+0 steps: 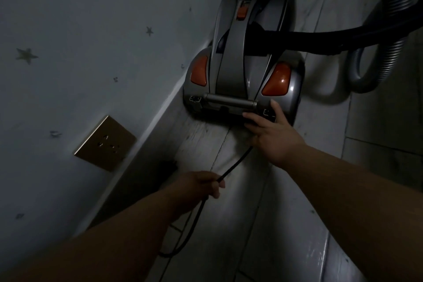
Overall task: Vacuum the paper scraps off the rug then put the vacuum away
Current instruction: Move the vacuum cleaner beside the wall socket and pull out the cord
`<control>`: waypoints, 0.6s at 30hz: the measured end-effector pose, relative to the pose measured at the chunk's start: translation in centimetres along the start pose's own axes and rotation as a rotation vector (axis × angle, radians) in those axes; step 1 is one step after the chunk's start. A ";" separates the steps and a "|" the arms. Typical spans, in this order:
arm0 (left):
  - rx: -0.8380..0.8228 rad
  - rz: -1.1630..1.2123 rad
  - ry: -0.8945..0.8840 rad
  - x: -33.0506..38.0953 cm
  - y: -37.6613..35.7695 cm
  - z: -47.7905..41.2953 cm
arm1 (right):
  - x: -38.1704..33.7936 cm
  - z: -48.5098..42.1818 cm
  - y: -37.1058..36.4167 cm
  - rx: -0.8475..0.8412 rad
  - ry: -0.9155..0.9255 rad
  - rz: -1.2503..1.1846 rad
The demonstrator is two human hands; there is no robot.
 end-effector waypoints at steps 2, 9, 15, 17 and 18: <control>-0.028 0.002 -0.022 1.2 -0.5 -0.4 | -0.5 0.1 -0.2 -0.009 -0.038 -0.022; -0.078 0.119 0.054 6.3 -3.1 -3.0 | -0.3 -0.1 -0.2 0.004 -0.090 -0.113; 0.029 -0.154 -0.017 8.4 -5.1 -4.2 | 0.3 0.0 0.1 -0.024 -0.006 -0.047; 0.048 -0.294 -0.044 6.9 -4.2 -4.0 | 0.7 0.1 0.0 -0.024 0.021 -0.005; 0.049 -0.332 -0.036 5.9 -3.6 -3.8 | 0.5 0.0 -0.2 -0.019 0.029 0.005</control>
Point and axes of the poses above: each hand's wrist, its own z-axis away from the middle knuckle, its own y-axis out of the back of the hand, x = y × z, the point moved 2 cm from there along -z, towards the middle knuckle, and after that the axes turned 9 degrees about x, right-handed, at the moved point
